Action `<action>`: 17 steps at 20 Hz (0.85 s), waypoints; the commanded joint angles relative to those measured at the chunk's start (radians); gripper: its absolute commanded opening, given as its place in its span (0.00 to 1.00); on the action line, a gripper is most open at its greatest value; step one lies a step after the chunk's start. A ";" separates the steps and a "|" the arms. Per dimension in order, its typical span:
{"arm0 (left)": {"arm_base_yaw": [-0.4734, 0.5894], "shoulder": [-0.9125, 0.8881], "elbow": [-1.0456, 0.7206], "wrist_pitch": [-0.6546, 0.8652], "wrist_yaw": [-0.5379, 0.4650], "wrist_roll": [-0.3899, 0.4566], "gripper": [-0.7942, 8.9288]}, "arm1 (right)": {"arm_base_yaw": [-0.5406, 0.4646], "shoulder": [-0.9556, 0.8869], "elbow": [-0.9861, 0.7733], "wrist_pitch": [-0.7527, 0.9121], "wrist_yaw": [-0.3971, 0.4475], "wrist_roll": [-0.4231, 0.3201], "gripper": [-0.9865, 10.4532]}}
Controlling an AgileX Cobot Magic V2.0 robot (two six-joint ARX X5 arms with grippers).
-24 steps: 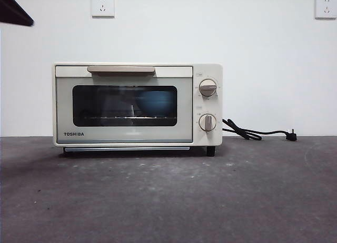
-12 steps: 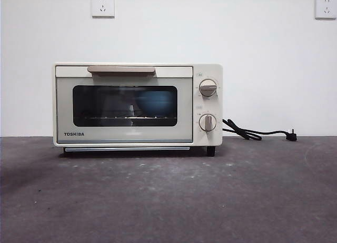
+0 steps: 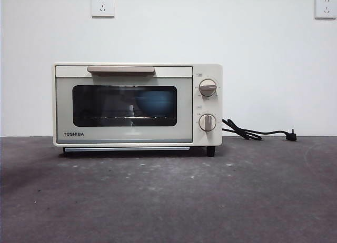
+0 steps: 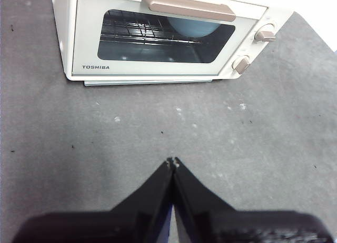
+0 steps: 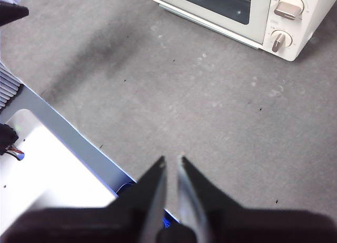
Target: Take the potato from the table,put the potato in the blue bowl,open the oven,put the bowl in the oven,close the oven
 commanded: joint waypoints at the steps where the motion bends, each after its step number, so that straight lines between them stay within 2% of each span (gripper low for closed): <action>1: -0.004 -0.003 0.004 0.002 -0.002 0.013 0.08 | 0.002 0.002 0.001 0.013 0.002 -0.002 0.09; 13: -0.003 -0.003 0.004 0.009 -0.002 0.014 0.08 | 0.001 0.001 0.001 0.015 0.003 -0.001 0.09; 15: -0.003 -0.003 0.004 0.022 -0.023 0.079 0.08 | 0.001 0.001 0.001 0.015 0.003 -0.001 0.09; 17: -0.007 -0.018 0.001 0.069 -0.114 0.203 0.08 | 0.001 0.001 0.001 0.015 0.005 -0.001 0.09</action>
